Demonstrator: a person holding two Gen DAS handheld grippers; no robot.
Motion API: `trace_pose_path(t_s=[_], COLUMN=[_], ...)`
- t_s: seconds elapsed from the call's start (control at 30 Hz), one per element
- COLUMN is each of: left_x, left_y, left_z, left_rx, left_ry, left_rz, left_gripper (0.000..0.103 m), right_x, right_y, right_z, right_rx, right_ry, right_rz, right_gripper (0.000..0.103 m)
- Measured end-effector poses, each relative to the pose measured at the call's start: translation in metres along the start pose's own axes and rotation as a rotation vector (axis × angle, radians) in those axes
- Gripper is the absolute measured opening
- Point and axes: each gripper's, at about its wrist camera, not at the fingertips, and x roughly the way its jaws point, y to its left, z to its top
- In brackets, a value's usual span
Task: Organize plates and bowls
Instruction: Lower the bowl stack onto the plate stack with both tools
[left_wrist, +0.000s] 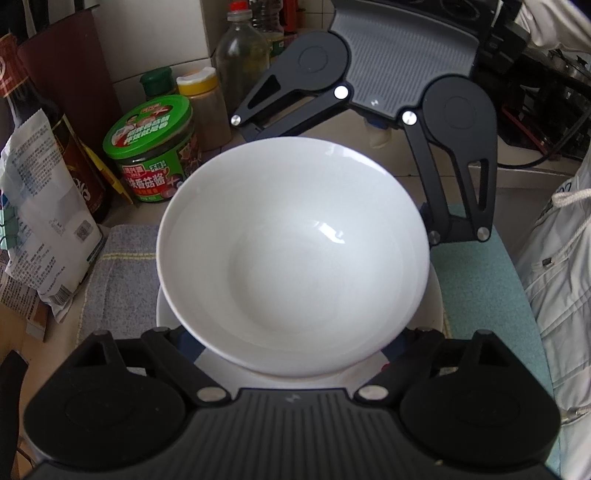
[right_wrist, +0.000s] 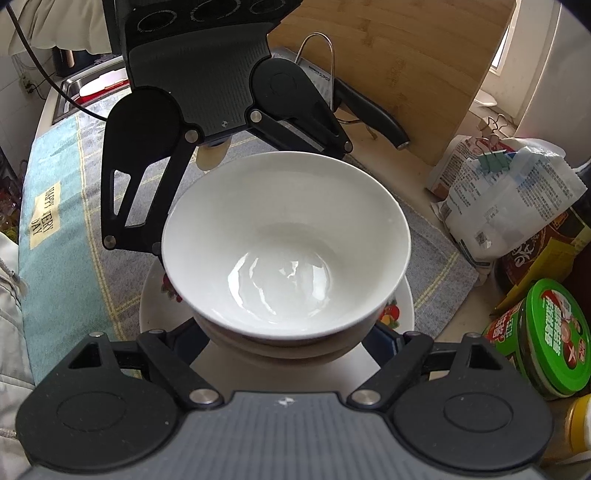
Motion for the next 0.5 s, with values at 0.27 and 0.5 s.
trace_pose_path(t_s=[0.27,0.5], left_x=[-0.003,-0.012], left_y=[-0.005,-0.015], left_z=[-0.003,-0.008], left_rx=[0.009,0.017], left_ry=[-0.015,-0.043], left_rz=[0.03,0.108], left_gripper=[0.093,0.094], right_x=[-0.005,-0.006], right_y=[0.001,0.004], right_z=[0.001,-0.003], right_rx=[-0.009,-0.027], right_ry=[-0.043,-0.019], right_rz=[-0.031,-0.049], right_gripper=[0.103,0.103])
